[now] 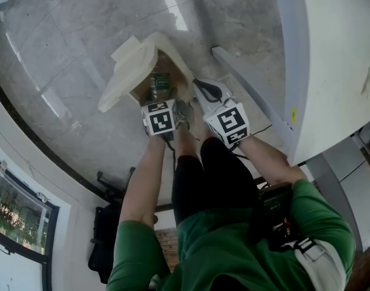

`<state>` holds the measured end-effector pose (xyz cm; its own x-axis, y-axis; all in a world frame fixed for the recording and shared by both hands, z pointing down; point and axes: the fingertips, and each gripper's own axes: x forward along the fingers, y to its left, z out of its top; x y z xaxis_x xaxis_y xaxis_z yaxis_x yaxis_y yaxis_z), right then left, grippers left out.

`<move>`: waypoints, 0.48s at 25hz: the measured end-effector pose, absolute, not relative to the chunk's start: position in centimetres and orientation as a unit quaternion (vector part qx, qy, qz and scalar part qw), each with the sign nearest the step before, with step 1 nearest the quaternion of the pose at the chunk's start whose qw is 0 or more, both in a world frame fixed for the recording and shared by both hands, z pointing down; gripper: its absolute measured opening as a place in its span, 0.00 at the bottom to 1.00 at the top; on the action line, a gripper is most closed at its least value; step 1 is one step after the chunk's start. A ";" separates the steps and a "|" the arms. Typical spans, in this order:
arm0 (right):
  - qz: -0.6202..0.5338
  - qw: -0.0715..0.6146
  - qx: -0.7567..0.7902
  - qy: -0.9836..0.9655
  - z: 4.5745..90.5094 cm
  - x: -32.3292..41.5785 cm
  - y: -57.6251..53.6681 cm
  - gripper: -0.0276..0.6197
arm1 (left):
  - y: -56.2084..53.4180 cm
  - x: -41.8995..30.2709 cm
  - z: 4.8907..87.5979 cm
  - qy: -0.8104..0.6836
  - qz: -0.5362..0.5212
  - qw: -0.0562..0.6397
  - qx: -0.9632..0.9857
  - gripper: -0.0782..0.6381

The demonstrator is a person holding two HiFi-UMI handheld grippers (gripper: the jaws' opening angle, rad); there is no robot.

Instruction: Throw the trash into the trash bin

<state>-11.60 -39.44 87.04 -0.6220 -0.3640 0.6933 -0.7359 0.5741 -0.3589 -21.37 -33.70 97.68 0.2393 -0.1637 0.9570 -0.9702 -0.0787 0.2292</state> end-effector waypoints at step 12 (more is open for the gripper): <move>0.328 0.288 0.331 -0.837 87.1 -11.6 -39.5 0.05 | -35.0 -21.2 97.1 -0.469 0.391 0.483 0.628 0.65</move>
